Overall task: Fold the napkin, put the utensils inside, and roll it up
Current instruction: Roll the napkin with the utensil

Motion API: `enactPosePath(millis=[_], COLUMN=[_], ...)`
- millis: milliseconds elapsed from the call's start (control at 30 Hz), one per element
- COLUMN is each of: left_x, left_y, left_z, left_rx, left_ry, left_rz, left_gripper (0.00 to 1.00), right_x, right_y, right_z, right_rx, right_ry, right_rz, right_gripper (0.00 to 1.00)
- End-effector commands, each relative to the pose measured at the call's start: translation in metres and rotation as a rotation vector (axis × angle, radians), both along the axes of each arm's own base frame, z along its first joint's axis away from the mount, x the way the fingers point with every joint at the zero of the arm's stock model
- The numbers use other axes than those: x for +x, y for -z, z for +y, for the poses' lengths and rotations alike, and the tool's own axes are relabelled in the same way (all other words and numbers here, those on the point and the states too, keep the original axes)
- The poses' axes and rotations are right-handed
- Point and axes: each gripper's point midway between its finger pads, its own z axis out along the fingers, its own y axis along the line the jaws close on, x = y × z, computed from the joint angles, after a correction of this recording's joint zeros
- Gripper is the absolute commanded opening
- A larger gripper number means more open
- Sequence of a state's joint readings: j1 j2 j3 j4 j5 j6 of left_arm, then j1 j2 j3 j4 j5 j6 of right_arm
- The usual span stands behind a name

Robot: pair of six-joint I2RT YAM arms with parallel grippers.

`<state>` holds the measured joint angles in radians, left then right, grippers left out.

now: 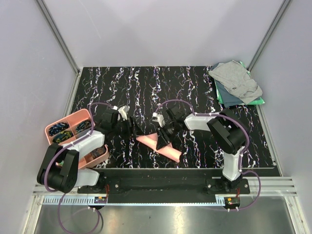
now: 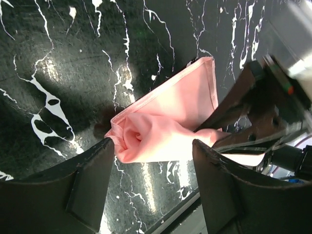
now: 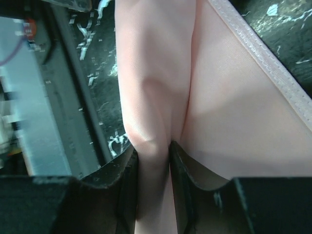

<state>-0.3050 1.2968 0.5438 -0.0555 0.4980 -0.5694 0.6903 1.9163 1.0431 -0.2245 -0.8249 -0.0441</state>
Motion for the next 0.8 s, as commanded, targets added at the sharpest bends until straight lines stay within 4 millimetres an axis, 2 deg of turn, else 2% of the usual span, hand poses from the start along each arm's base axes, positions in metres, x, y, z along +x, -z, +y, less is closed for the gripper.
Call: enactPosePath(millis=[0,333,467,500,567,600,667,700,767], left_x=[0.015,0.018,0.012,0.011,0.009,0.012,0.01,0.012,0.011], left_y=[-0.02,-0.004,0.003,0.008,0.015,0.018,0.024,0.023,0.024], left_z=[-0.009,-0.021,-0.029,-0.028,-0.026,-0.024,-0.023,-0.024,-0.025], left_rx=[-0.064,-0.124,-0.146,-0.139,-0.12,-0.104,-0.086,-0.086,-0.089], left_ry=[0.025,0.054,0.082,0.08,0.067,0.055,0.05,0.048,0.049], left_rz=[-0.138,-0.11,-0.079,-0.063,-0.026,-0.016,0.022,0.025,0.049], left_gripper=[0.66,0.54,0.41,0.31,0.23,0.17,0.13,0.09,0.06], right_x=[-0.004,0.004,0.009,0.011,0.015,0.019,0.027,0.032,0.039], right_y=[-0.013,-0.006,-0.004,-0.004,-0.004,-0.01,-0.012,-0.021,-0.027], right_z=[0.003,0.002,-0.001,-0.001,-0.001,-0.001,-0.002,-0.002,-0.004], right_rx=[0.124,0.168,0.161,0.158,0.14,0.127,0.089,0.08,0.056], right_ry=[-0.036,-0.027,-0.009,-0.004,0.01,0.037,0.075,0.099,0.13], right_rz=[0.176,0.283,0.289,0.279,0.249,0.247,0.194,0.16,0.107], right_gripper=[0.36,0.37,0.38,0.41,0.46,0.53,0.58,0.64,0.68])
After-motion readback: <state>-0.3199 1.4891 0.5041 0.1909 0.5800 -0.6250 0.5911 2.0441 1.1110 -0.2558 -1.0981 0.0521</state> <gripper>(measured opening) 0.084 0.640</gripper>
